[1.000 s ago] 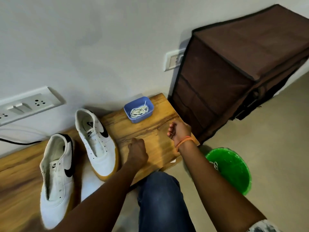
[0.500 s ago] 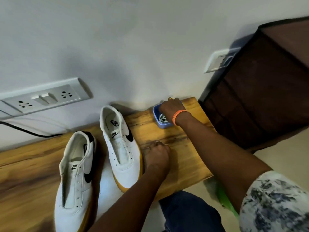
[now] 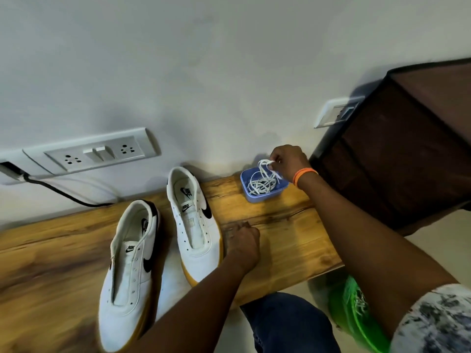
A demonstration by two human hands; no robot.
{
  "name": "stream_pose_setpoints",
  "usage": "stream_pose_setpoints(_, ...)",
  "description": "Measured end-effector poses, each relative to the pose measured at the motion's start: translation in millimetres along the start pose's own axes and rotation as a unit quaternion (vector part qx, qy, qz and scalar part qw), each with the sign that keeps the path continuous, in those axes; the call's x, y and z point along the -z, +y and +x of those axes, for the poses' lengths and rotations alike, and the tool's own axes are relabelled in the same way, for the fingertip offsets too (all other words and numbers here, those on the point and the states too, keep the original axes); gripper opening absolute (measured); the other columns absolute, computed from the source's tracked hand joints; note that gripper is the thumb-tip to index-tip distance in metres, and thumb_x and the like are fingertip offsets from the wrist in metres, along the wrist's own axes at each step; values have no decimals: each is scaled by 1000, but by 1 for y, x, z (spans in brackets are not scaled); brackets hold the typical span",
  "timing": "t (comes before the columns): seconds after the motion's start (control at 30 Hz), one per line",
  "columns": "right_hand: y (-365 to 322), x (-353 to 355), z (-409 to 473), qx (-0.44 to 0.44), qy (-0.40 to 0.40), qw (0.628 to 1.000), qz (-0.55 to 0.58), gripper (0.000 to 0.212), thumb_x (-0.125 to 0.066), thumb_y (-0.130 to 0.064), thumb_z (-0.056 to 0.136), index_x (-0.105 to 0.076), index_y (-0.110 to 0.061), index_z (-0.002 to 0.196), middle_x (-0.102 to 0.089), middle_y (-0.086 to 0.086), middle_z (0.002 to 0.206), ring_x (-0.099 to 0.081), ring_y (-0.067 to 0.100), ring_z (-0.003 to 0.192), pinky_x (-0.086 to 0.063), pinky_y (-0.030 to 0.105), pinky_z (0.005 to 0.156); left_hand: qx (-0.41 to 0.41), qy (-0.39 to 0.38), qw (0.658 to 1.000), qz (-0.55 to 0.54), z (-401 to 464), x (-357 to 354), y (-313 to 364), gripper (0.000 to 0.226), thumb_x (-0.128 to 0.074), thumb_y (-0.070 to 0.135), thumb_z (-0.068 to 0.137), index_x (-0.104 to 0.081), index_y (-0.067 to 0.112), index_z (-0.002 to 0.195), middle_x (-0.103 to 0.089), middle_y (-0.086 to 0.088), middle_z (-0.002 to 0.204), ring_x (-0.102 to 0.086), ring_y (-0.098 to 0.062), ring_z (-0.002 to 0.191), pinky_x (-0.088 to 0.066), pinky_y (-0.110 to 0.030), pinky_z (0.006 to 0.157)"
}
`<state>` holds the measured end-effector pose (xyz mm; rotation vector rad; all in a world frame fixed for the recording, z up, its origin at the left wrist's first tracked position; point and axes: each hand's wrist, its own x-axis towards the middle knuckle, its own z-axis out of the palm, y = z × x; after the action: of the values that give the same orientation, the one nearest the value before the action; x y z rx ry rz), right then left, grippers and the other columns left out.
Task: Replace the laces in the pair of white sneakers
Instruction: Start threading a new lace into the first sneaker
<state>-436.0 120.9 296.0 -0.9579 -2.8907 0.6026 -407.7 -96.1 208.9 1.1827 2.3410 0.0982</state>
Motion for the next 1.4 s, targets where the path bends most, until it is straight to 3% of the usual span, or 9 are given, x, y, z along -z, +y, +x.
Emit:
stream_pose_setpoints(0.33,-56,41,-82,-9,45,883,467,15,-74,-2,82,-64,-11,77,-67,1,69,-59,7,59,-49,26,62,-71,281,932,-219,-71,61,-52,23,-58,3,86,-69,15,102,-66,-1,103,-59,-17,99,-48,-25,83)
stream_pose_setpoints(0.53,-117,-2,-144,-58,-118,624,770,16,-61,-9,85,-59,-4,101,-71,12,91,-64,25,80,-56,43,70,-7,384,913,-138,-122,77,-108,34,-69,2,79,-64,9,112,-59,-11,113,-53,-31,103,-50,-45,83)
stream_pose_setpoints(0.6,-135,-22,-160,-51,-182,589,785,22,-61,-10,84,-59,-5,105,-69,18,100,-67,30,89,-56,48,77,28,401,913,-66,-136,71,-130,46,-74,11,76,-58,2,119,-55,-20,121,-51,-41,107,-46,-52,87)
stream_pose_setpoints(0.7,-158,-57,-176,-53,-220,663,714,13,-66,-7,85,-63,-6,98,-69,15,91,-65,27,82,-55,39,71,176,307,933,-70,-152,46,-165,96,-79,34,71,-28,7,148,-26,-24,151,-29,-49,133,-29,-62,104)
stream_pose_setpoints(0.8,-161,-97,-177,-7,-119,889,442,18,-74,-10,83,-58,-16,78,-63,2,82,-58,15,74,-48,31,70,211,241,946,-53,-162,14,-194,124,-81,50,67,-2,12,155,-6,-25,160,-10,-49,144,-20,-70,107)
stream_pose_setpoints(0.87,-154,-117,-177,45,-50,974,218,24,-80,-18,75,-57,-22,76,-55,1,104,-57,18,90,-47,33,82,209,240,945,-74,-162,4,-204,119,-70,61,74,3,13,155,-3,-26,160,-8,-50,145,-24,-72,104)
stream_pose_setpoints(1.07,-157,-136,-174,86,-78,985,130,19,-78,-19,80,-59,-19,79,-27,5,159,-29,25,145,-36,31,109,186,258,939,-135,-155,17,-221,108,-72,36,82,3,8,155,-10,-26,158,-21,-49,141,-50,-62,90)
stream_pose_setpoints(1.3,-165,-137,-173,112,-139,978,111,17,-74,-23,82,-60,-16,78,-22,6,161,-51,23,129,-46,32,94,183,284,938,-82,-144,31,-237,102,-70,36,81,-7,-1,153,-14,-35,155,-18,-53,141,-28,-64,110)
stream_pose_setpoints(1.4,-172,-133,-179,138,-169,961,167,13,-73,-14,80,-60,-16,80,-44,9,149,-51,19,129,-47,33,91,64,310,942,-113,-149,28,-210,77,-54,22,85,-23,1,152,-18,-24,159,-13,-40,148,-15,-57,119)
